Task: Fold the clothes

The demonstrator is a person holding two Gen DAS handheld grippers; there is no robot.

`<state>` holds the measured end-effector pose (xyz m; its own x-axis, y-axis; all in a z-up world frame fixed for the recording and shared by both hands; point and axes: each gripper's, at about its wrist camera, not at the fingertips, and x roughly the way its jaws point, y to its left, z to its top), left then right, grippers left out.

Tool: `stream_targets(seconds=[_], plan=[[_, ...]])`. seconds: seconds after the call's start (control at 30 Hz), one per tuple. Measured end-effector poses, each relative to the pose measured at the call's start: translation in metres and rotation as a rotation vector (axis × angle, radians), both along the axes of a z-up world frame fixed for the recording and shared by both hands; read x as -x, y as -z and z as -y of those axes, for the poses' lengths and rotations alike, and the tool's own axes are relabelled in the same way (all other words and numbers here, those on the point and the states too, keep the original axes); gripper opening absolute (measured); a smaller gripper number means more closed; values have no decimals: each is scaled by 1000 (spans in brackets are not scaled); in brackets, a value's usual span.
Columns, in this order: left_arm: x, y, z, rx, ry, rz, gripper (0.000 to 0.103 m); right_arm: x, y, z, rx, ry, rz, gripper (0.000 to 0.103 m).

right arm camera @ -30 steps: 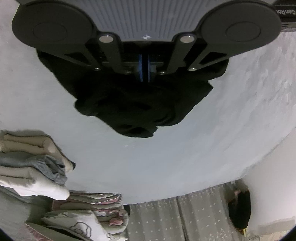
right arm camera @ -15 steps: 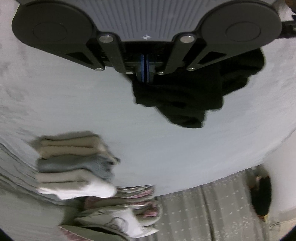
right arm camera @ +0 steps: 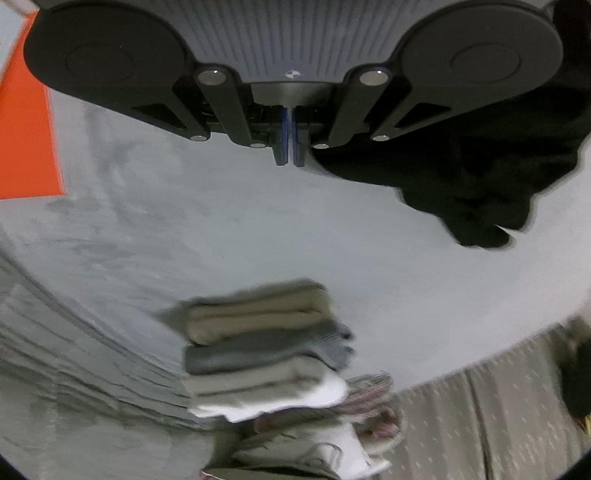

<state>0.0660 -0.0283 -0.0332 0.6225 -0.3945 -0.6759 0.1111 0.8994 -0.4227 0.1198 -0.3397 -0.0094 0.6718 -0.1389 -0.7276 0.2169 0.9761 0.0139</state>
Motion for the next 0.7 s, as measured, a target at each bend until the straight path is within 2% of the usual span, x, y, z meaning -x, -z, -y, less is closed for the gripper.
stream_targets(seconds=[0.1, 0.17, 0.2, 0.27, 0.3, 0.33, 0.37, 0.5, 0.63, 0.7], plan=[[2, -1, 4, -57, 3, 18, 81, 2, 3, 8, 9, 15, -8, 5], [3, -2, 7, -100, 4, 30, 68, 3, 2, 14, -51, 11, 6, 6], [3, -3, 9, -126, 4, 35, 64, 4, 2, 15, -74, 7, 13, 10], [5, -4, 12, -172, 11, 48, 50, 5, 1, 18, -111, -1, 26, 26], [5, -4, 14, -195, 16, 55, 46, 5, 0, 18, -122, -5, 31, 38], [6, -5, 15, -213, 20, 60, 37, 5, 0, 16, -126, -11, 36, 44], [6, -5, 16, -227, 24, 64, 29, 5, -1, 15, -130, -16, 40, 45], [3, -10, 10, -246, 16, 61, 21, 4, -4, 3, -155, -46, 60, 57], [-2, -16, -8, -282, -56, 77, 19, 2, -8, -12, -196, -72, 69, 68], [-5, -20, -21, -302, -102, 85, 18, 0, -9, -19, -217, -82, 68, 70]])
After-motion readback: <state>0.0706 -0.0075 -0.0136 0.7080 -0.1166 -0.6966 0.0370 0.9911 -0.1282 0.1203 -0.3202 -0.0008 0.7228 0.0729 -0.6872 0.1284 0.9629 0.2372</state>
